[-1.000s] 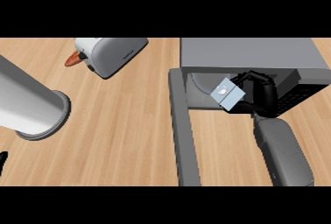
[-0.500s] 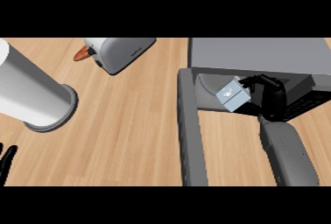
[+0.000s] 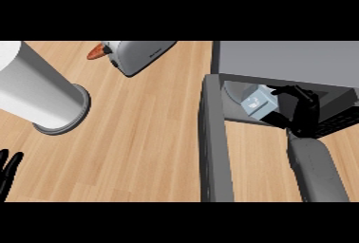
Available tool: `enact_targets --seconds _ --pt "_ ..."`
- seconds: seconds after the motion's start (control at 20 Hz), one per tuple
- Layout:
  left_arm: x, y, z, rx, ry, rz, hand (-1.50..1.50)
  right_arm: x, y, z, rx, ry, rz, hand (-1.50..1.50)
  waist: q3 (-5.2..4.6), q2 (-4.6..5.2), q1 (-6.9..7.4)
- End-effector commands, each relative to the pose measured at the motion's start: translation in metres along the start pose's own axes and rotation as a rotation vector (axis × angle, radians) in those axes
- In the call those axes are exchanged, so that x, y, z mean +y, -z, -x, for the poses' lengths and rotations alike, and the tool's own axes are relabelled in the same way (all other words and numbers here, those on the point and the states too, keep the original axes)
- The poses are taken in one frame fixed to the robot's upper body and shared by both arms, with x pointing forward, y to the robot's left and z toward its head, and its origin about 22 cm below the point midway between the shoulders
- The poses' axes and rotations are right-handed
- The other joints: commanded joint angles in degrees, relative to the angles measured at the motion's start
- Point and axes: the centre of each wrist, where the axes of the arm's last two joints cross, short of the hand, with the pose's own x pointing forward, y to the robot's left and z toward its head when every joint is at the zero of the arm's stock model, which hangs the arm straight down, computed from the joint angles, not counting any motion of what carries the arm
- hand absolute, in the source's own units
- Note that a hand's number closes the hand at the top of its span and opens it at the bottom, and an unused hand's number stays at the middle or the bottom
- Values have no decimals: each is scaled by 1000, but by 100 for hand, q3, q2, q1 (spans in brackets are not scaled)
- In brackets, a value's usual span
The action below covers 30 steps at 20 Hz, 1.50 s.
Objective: Pick up the milk, place it into the microwave and close the microwave
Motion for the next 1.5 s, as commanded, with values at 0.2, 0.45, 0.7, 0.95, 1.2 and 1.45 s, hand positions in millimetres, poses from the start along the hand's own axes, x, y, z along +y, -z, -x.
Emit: enact_targets --seconds 0.2,0.45,0.7,0.95,1.2,1.45 --pt "-3 9 1 10 23 42 -150 23 22 6 135 -154 11 -150 -45 367 480" --pt "-9 15 5 -5 -1 67 -150 35 0 2 215 -60 -41 -150 -39 394 562" --pt "-12 21 8 2 0 87 -150 55 5 -1 284 12 -98 -150 -33 349 530" --pt "-17 25 7 7 11 102 -150 64 60 2 427 15 -145 -150 -19 315 440" --pt "-25 29 13 15 16 98 -150 72 90 1 485 7 -197 -150 -7 326 302" --pt "-31 27 12 15 19 94 -150 64 88 11 514 -11 -216 -150 2 301 168"
